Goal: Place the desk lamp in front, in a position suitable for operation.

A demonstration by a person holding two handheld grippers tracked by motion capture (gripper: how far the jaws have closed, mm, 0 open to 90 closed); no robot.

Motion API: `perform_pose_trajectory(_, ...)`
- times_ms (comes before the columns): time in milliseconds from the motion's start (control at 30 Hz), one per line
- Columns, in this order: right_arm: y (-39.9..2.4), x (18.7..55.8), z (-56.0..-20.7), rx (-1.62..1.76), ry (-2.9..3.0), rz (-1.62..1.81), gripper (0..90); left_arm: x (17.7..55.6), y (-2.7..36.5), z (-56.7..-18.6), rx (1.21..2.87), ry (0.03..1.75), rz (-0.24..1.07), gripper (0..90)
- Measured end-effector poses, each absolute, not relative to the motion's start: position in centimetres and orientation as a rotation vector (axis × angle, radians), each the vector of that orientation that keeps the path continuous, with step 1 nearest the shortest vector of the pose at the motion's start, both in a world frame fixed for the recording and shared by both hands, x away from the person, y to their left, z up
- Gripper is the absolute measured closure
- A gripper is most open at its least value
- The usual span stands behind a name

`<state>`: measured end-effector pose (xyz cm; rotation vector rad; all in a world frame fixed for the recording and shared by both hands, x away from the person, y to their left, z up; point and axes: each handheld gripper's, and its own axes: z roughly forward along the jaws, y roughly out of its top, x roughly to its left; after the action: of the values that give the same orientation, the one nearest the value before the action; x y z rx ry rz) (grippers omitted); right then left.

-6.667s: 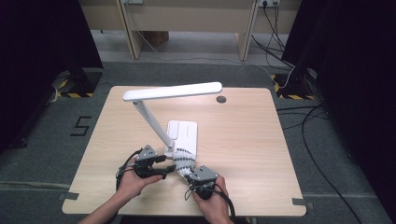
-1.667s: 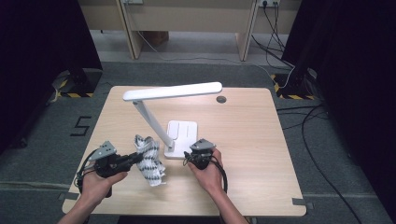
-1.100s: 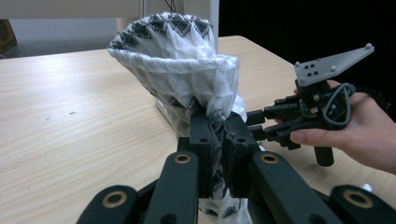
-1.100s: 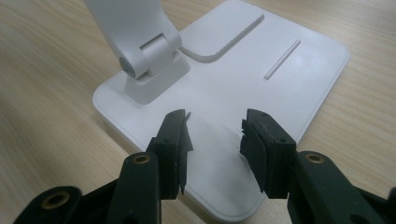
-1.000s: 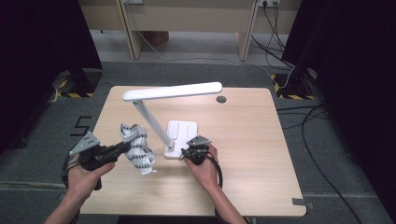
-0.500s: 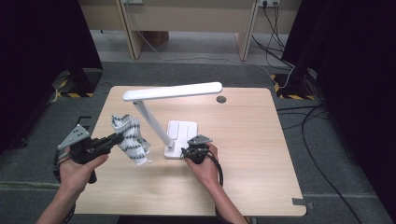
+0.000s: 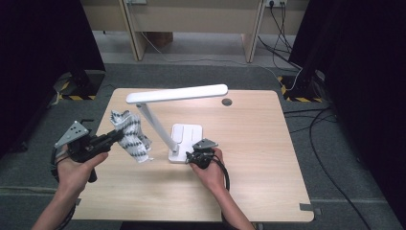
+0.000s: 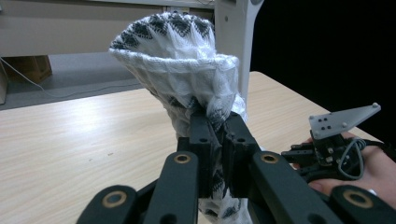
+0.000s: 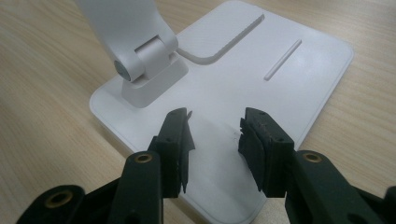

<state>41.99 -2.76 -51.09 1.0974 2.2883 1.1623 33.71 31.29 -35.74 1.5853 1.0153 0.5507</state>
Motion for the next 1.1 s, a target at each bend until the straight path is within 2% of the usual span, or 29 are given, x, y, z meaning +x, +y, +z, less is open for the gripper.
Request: perform_pose_trajectory(1100,-2.7,41.7,-51.4,1.089,2.26,1.188,60.7,34.8,32.9,-32.2,1.549,1.014,0.646,83.8)
